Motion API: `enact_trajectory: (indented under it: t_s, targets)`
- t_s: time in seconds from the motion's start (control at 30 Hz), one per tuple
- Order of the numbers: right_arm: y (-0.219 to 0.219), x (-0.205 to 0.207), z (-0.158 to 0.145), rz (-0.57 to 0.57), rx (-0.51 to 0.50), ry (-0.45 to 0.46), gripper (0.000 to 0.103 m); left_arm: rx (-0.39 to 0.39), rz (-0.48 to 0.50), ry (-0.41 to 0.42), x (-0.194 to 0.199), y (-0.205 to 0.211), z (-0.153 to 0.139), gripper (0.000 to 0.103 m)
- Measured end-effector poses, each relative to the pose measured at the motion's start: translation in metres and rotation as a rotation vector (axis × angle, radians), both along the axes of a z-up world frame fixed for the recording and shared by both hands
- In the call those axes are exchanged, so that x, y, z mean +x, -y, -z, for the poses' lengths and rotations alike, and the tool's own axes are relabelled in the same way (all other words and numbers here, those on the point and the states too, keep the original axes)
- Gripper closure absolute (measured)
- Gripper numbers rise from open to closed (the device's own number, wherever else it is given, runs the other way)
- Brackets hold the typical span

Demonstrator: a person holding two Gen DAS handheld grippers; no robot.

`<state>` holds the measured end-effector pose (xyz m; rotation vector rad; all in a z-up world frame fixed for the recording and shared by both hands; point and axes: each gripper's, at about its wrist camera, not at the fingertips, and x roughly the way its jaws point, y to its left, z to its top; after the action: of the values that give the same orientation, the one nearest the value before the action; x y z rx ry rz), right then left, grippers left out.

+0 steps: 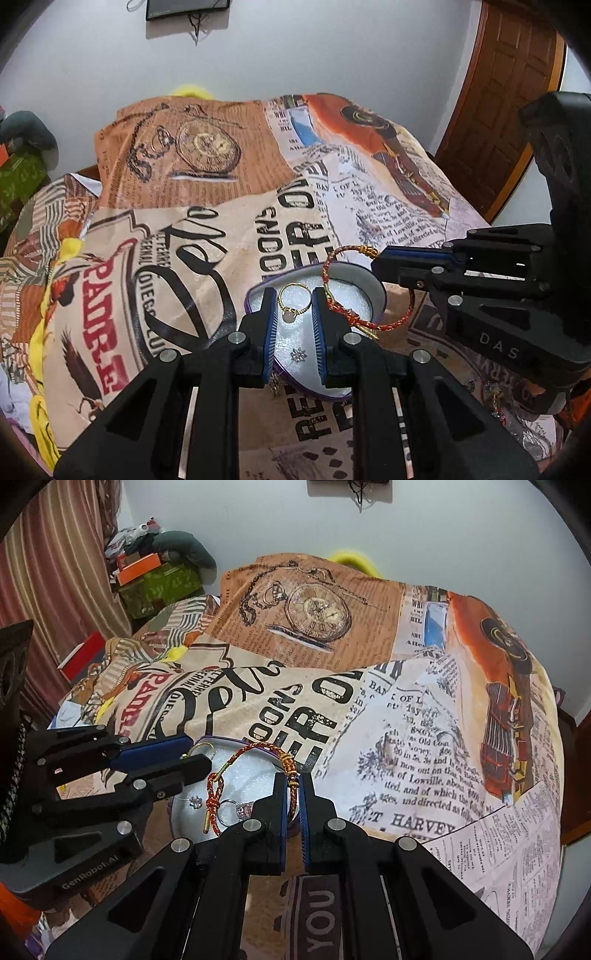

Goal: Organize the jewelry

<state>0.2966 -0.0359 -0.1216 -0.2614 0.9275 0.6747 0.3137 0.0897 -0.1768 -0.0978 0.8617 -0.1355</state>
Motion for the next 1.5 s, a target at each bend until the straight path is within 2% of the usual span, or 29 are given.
enact_trajectory:
  t_s: [0.1, 0.2, 0.33, 0.47, 0.53, 0.77, 0.93, 1.07, 1.17, 1.23, 1.3, 1.43, 1.5]
  targets:
    - [-0.001, 0.003, 0.004, -0.001, 0.004, -0.022, 0.098, -0.008, 0.002, -0.011, 0.0, 0.0, 0.002, 0.086]
    - [-0.002, 0.004, 0.005, -0.005, 0.006, -0.035, 0.098, -0.002, 0.005, -0.025, -0.001, 0.0, 0.002, 0.078]
    - [-0.003, 0.007, 0.007, -0.014, 0.013, -0.054, 0.098, -0.002, -0.006, -0.022, -0.007, -0.005, -0.001, 0.077]
    - [-0.008, 0.006, 0.007, -0.029, 0.004, -0.053, 0.098, -0.01, -0.032, 0.013, -0.018, -0.017, -0.011, 0.065]
    - [-0.012, 0.005, 0.008, -0.039, -0.004, -0.053, 0.098, 0.003, -0.042, 0.017, -0.024, -0.025, -0.012, 0.064]
    - [-0.021, 0.002, 0.014, -0.083, -0.038, -0.064, 0.098, 0.012, -0.037, -0.054, -0.042, -0.038, 0.007, 0.064]
    - [-0.024, 0.0, 0.014, -0.097, -0.056, -0.067, 0.097, 0.029, -0.006, -0.097, -0.054, -0.03, 0.026, 0.064]
    - [-0.019, 0.004, 0.012, -0.073, -0.031, -0.105, 0.085, 0.039, 0.008, -0.1, -0.053, -0.021, 0.033, 0.064]
    - [-0.014, 0.001, 0.007, -0.058, -0.031, -0.094, 0.083, 0.029, 0.026, -0.095, -0.049, -0.015, 0.034, 0.064]
    - [-0.008, -0.003, 0.002, -0.052, -0.037, -0.077, 0.083, 0.038, 0.029, -0.091, -0.048, -0.012, 0.035, 0.069]
    - [0.001, -0.008, -0.004, -0.049, -0.03, -0.063, 0.083, 0.044, 0.034, -0.093, -0.046, -0.009, 0.037, 0.08]
    - [0.026, -0.021, -0.016, -0.025, -0.02, -0.021, 0.08, 0.043, 0.022, -0.099, -0.042, -0.009, 0.042, 0.083]
    - [0.04, -0.028, -0.02, -0.007, -0.022, 0.005, 0.07, 0.039, 0.016, -0.095, -0.042, -0.01, 0.042, 0.085]
